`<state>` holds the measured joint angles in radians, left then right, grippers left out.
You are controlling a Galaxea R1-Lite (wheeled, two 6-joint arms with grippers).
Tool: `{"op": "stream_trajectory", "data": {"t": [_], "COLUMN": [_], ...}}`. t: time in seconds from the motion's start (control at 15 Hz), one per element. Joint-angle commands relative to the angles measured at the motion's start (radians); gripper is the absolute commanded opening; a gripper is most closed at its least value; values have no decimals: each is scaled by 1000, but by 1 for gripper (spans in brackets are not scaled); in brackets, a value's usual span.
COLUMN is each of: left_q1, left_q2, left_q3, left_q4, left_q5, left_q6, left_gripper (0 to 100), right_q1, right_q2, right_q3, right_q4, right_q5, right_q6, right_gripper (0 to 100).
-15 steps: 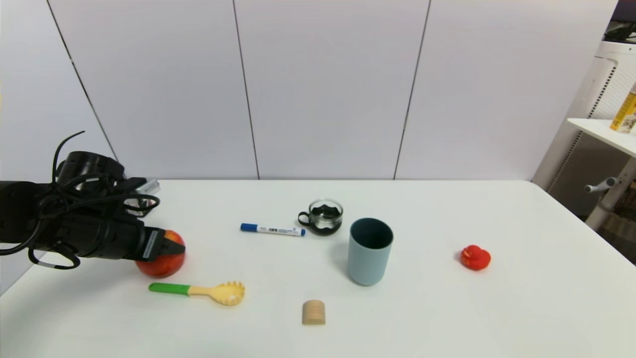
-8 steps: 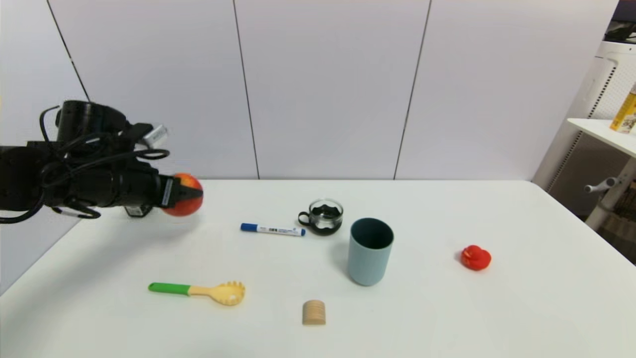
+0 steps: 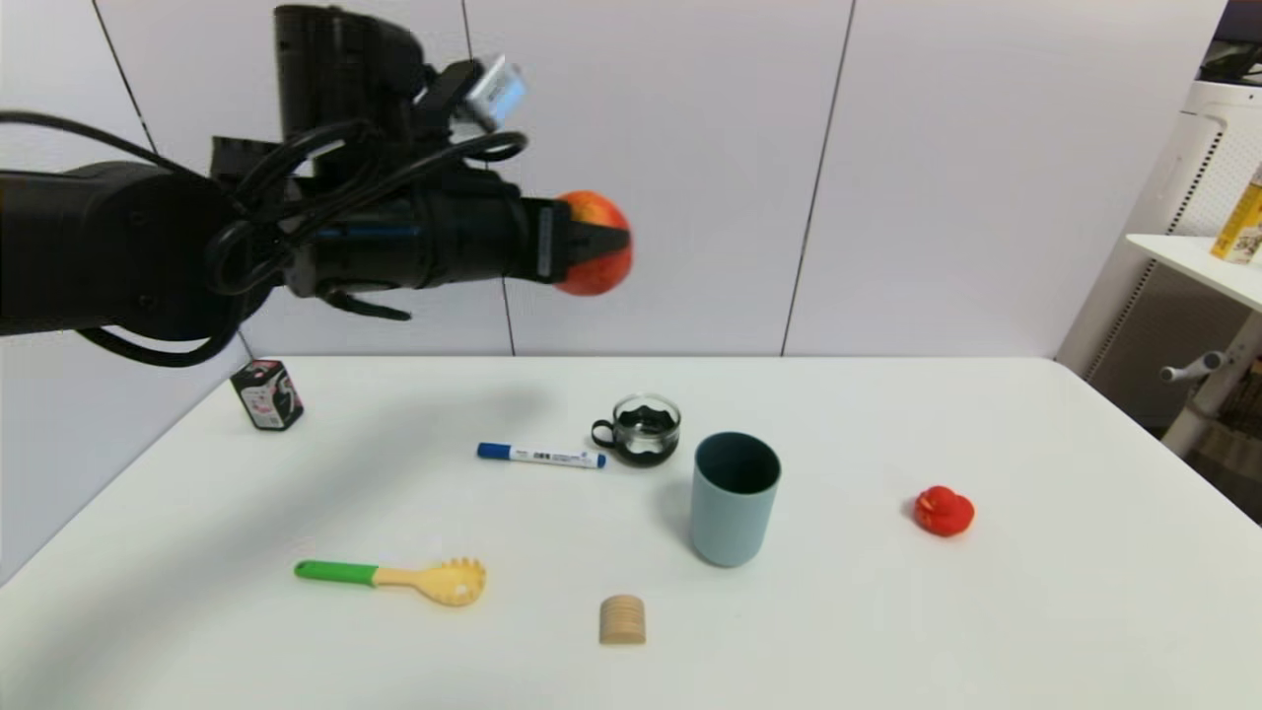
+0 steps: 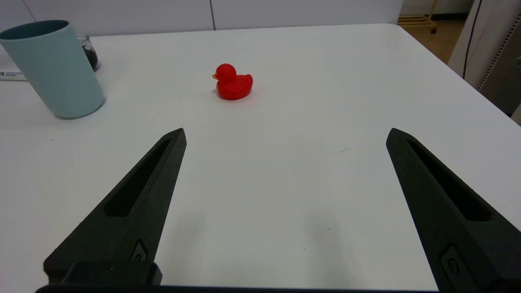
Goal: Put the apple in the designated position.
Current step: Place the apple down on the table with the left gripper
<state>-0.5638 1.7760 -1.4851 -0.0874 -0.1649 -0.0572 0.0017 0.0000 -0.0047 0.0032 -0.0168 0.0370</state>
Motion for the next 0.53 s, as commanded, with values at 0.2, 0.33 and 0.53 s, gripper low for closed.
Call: {"op": "stream_trajectory", "data": {"t": [0.2, 0.33, 0.53], "left_q1": [-347, -436, -584], "left_q2": [148, 177, 238], "left_q3": [-179, -190, -224], "left_q4": [-26, -25, 18], "left_q5": [16, 77, 268], "left_q6": [-337, -446, -633], "left_gripper": [0, 0, 0], "right_q1": [0, 0, 0], "right_q2": [2, 2, 2], "right_q3": [0, 0, 0], "right_q4": [0, 0, 0], "right_q5": [0, 0, 0], "right_q6": [0, 0, 0], "right_gripper": [100, 100, 100]}}
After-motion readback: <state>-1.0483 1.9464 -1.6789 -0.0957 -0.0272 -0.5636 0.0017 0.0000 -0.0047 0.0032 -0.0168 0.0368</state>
